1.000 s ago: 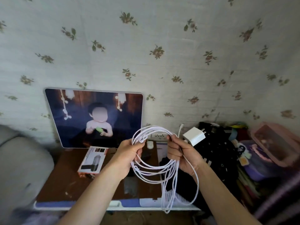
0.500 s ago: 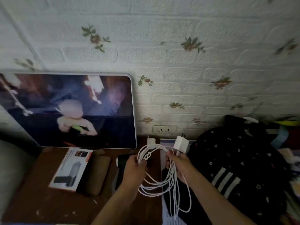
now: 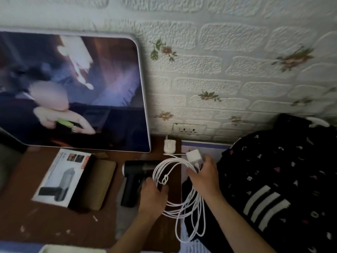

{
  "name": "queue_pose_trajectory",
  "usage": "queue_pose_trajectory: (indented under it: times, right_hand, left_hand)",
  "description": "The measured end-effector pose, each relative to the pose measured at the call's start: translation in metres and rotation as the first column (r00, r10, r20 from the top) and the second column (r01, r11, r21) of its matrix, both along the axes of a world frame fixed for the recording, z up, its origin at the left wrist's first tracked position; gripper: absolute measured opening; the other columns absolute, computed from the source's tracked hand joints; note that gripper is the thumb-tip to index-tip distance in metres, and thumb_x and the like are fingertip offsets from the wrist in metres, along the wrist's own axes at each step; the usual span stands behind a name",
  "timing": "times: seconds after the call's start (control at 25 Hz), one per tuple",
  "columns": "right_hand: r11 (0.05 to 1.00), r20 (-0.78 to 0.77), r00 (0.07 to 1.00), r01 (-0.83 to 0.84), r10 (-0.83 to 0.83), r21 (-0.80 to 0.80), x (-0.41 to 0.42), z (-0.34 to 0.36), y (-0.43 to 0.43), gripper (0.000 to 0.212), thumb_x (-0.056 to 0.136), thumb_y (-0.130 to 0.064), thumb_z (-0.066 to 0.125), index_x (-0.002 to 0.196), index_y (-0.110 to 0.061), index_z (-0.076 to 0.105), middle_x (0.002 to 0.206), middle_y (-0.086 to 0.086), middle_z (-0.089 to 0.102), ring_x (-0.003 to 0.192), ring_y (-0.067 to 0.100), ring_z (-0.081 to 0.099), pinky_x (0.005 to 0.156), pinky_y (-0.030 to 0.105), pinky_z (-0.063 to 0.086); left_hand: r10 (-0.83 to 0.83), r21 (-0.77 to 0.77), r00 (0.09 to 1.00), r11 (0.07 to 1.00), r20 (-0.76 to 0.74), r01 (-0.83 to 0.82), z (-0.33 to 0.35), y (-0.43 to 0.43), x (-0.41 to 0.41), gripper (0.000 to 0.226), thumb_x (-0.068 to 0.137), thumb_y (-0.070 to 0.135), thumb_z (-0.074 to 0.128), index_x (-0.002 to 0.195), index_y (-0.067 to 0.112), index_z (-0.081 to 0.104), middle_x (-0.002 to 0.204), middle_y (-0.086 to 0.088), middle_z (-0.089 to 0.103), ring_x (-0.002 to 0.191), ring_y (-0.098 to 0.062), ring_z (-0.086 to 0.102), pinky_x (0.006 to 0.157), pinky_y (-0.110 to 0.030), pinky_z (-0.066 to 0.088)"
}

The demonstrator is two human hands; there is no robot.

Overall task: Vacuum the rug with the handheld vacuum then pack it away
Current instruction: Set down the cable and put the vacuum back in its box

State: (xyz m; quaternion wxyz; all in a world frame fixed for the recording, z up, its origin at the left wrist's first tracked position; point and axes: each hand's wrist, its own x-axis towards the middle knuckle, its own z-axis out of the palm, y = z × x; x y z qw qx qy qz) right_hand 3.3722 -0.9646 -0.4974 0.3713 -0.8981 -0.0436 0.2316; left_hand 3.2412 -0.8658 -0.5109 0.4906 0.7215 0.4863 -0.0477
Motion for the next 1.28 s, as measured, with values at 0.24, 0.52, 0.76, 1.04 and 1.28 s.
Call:
queue_pose_trajectory:
  times: [0.24, 0.52, 0.76, 1.04, 1.28]
  right_hand:
    - [0.995, 0.136, 0.99, -0.048, 0.036, 0.089, -0.013, 0.049, 0.027, 0.05, 0.089, -0.029, 0.066, 0.134, -0.015, 0.051, 0.132, 0.004, 0.053, 0.124, 0.022, 0.051, 0.104, 0.039, 0.044]
    - [0.971, 0.3, 0.941, -0.203, 0.157, 0.128, -0.083, 0.055, 0.085, 0.026, 0.093, -0.018, 0.061, 0.119, -0.02, 0.058, 0.118, -0.003, 0.057, 0.111, 0.012, 0.055, 0.088, 0.007, 0.033]
    - [0.948, -0.018, 0.953, -0.302, 0.301, -0.099, -0.136, 0.013, 0.12, 0.077, 0.082, -0.041, 0.07, 0.144, -0.019, 0.03, 0.125, 0.015, 0.06, 0.113, 0.032, 0.061, 0.092, 0.039, 0.051]
    - [0.983, 0.035, 0.99, -0.128, 0.134, -0.131, -0.161, -0.006, 0.15, 0.1, 0.086, -0.033, 0.071, 0.156, -0.032, 0.0, 0.123, 0.022, 0.052, 0.108, 0.039, 0.06, 0.093, 0.041, 0.048]
    - [0.998, 0.019, 0.999, -0.024, 0.025, -0.052, -0.168, -0.002, 0.16, 0.092, 0.087, -0.021, 0.069, 0.155, -0.036, 0.009, 0.126, 0.023, 0.051, 0.107, 0.042, 0.06, 0.09, 0.044, 0.05]
  left_hand:
    - [0.017, -0.007, 0.997, 1.0, 0.073, -0.016, 0.025, 0.025, -0.021, 0.026, 0.094, 0.032, 0.056, 0.113, 0.015, 0.056, 0.104, 0.001, 0.064, 0.085, -0.007, 0.06, 0.069, -0.023, 0.046]
    - [0.042, 0.173, 0.988, 0.983, 0.151, -0.068, 0.053, 0.09, -0.049, 0.019, 0.095, 0.035, 0.051, 0.108, 0.024, 0.058, 0.102, 0.003, 0.066, 0.094, -0.015, 0.064, 0.082, -0.037, 0.054]
    - [-0.111, 0.342, 0.958, 0.939, 0.264, 0.015, 0.061, 0.134, -0.08, 0.008, 0.093, 0.018, 0.054, 0.096, 0.016, 0.062, 0.095, -0.003, 0.068, 0.091, -0.022, 0.064, 0.082, -0.042, 0.052]
    - [-0.185, 0.62, 0.946, 0.719, -0.265, 0.314, 0.016, 0.215, -0.137, 0.057, 0.093, 0.039, 0.046, 0.146, 0.022, 0.034, 0.159, -0.008, 0.026, 0.148, -0.032, 0.016, 0.117, -0.052, 0.018]
    - [-0.247, 0.581, 0.93, 0.728, -0.273, 0.363, 0.004, 0.223, -0.146, 0.062, 0.094, 0.042, 0.042, 0.15, 0.026, 0.022, 0.162, -0.005, 0.02, 0.149, -0.029, 0.013, 0.117, -0.054, 0.018]
